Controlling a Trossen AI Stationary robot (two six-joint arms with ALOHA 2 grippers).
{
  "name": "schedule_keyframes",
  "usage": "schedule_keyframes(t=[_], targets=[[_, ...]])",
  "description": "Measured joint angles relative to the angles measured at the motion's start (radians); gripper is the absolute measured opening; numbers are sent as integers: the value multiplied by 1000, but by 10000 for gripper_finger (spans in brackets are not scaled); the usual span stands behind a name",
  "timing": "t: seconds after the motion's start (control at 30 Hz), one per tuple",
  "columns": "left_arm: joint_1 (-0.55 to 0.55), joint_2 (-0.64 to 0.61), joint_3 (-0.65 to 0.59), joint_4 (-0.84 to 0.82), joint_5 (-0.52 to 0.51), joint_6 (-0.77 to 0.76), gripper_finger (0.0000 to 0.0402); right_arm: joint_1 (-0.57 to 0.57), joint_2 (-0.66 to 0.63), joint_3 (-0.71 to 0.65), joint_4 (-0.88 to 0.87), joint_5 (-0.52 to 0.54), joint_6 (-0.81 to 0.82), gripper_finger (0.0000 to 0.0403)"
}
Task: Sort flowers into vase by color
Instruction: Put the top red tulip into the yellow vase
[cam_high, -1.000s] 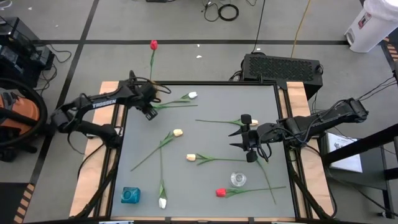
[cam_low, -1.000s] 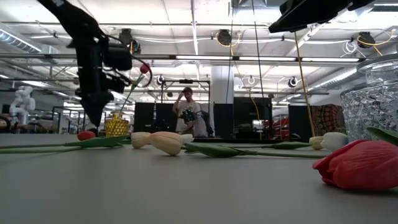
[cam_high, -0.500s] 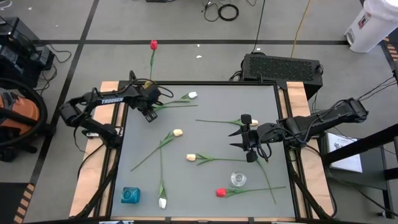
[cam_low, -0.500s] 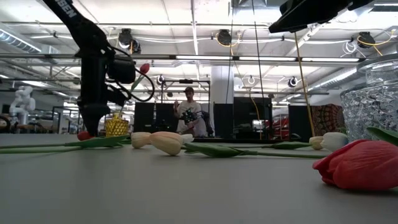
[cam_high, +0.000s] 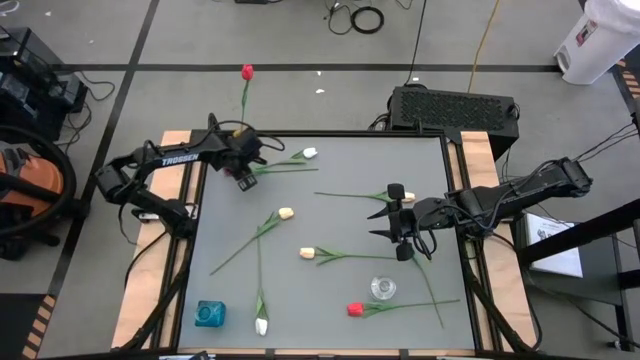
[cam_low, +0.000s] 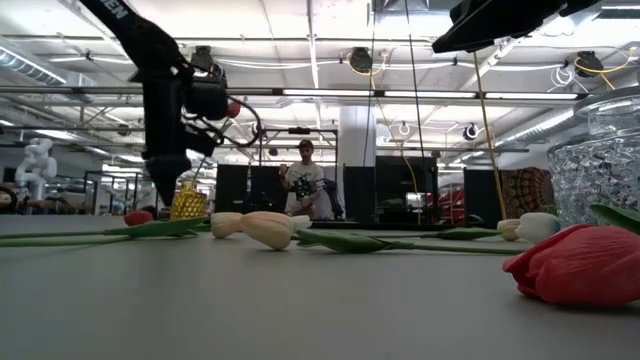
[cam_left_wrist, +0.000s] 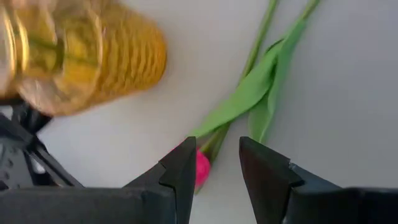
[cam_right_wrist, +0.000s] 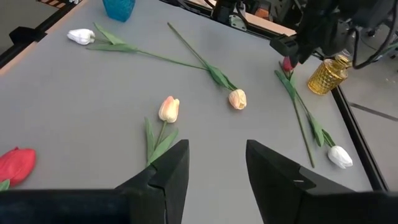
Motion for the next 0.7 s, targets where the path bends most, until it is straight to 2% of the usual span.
schedule_keyframes(t=[0.2, 0.4, 0.7], targets=[[-36, 0, 12, -8, 77, 129, 130, 0, 0, 0, 0, 0, 12, 151], [-61, 0, 12, -12, 38, 219, 130, 0, 0, 0, 0, 0, 12, 151], [-62, 0, 12, -26, 4, 239, 130, 0, 0, 0, -10, 0, 12, 151]])
